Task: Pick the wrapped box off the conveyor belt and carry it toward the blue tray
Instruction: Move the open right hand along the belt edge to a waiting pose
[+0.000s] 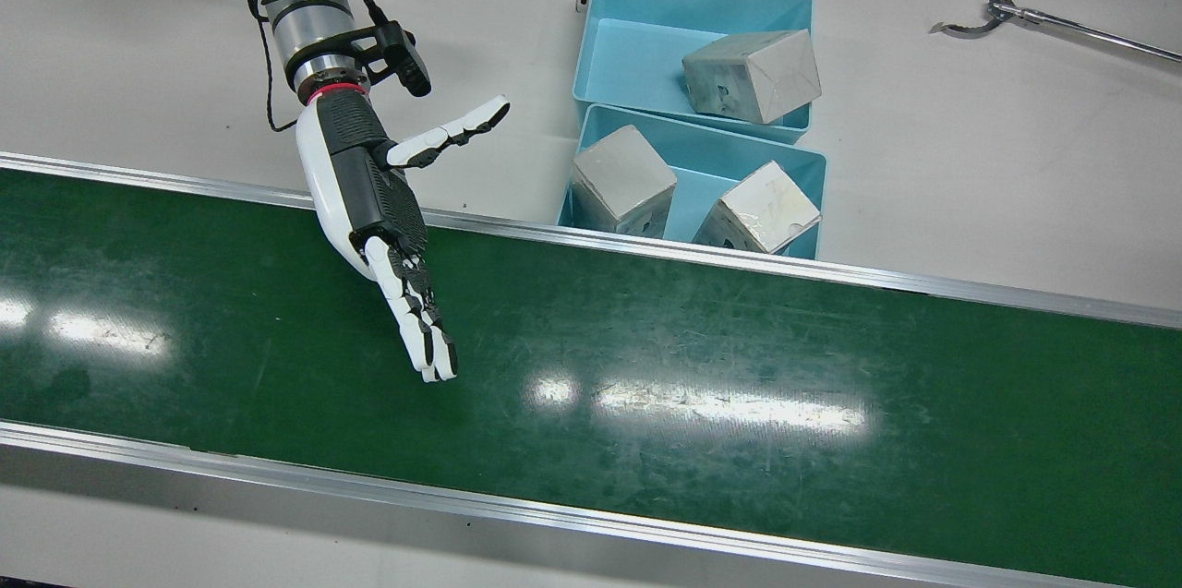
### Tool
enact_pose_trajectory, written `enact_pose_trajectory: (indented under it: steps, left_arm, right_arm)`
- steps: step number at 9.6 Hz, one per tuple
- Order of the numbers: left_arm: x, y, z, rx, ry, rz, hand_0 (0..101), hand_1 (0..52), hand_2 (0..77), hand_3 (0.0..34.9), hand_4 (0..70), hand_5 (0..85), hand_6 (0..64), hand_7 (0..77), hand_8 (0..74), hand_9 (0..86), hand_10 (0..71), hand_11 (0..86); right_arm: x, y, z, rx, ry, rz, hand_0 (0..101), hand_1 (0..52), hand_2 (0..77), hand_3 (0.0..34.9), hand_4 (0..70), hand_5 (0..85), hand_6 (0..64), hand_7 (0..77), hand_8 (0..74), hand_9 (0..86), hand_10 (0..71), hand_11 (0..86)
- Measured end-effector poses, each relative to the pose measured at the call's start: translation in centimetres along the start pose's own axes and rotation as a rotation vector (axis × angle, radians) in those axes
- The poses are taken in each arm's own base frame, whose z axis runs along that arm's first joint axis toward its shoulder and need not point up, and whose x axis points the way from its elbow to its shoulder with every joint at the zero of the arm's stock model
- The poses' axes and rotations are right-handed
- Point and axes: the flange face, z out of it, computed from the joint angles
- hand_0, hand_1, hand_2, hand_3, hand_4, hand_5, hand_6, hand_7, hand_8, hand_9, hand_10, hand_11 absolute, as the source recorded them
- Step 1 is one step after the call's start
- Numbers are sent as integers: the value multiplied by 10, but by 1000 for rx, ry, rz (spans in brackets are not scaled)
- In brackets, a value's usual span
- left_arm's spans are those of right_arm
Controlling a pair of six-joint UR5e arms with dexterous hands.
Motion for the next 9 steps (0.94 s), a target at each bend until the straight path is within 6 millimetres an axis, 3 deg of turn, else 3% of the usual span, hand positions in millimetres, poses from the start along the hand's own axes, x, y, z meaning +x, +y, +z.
enact_pose_trajectory:
  steps: [1, 2, 4, 5, 6, 7, 8, 9]
  left_arm:
    - [0, 0, 0, 0, 0, 0, 0, 0, 11, 0, 0, 11, 5, 5, 11, 5, 0, 5]
    - [0, 0, 0, 0, 0, 0, 0, 0, 5, 0, 0, 11, 5, 5, 5, 5, 5, 5]
    - [0, 0, 0, 0, 0, 0, 0, 0, 11, 0, 0, 11, 5, 5, 11, 5, 5, 5]
    - [0, 0, 0, 0, 0, 0, 0, 0, 5, 0, 0, 11, 5, 5, 11, 5, 5, 5]
    - [0, 0, 0, 0, 0, 0, 0, 0, 5, 0, 0, 11, 5, 5, 5, 5, 5, 5]
    - [0, 0, 0, 0, 0, 0, 0, 0, 5, 0, 0, 11, 5, 5, 11, 5, 5, 5]
    - [0, 0, 0, 0, 0, 0, 0, 0, 5, 0, 0, 11, 5, 5, 11, 5, 5, 5]
    - [0, 0, 0, 0, 0, 0, 0, 0, 5, 0, 0, 11, 5, 5, 5, 5, 5, 5]
  right_arm:
    - [0, 1, 1, -1, 0, 0, 483, 125, 16, 53, 11, 22, 0, 44, 0, 11, 0, 16]
    - [1, 2, 2, -2, 2, 1, 479, 125, 16, 83, 0, 16, 0, 0, 0, 11, 0, 16]
    - [3, 4, 6, -7, 2, 1, 479, 125, 16, 47, 38, 11, 0, 44, 0, 11, 0, 11]
    - [1, 7, 14, -12, -6, 0, 479, 125, 16, 47, 38, 11, 0, 44, 0, 11, 0, 11]
    - [-2, 10, 21, -14, -13, -4, 479, 153, 16, 21, 65, 55, 33, 87, 0, 11, 0, 11]
    - [-3, 9, 29, -14, -19, -7, 520, 191, 104, 12, 109, 87, 55, 142, 16, 11, 0, 11]
    - [-2, 5, 35, -15, -22, -9, 523, 191, 136, 5, 120, 87, 71, 158, 27, 11, 0, 11]
    - [-2, -1, 41, -13, -27, -10, 513, 169, 109, 6, 142, 98, 82, 175, 27, 16, 0, 11]
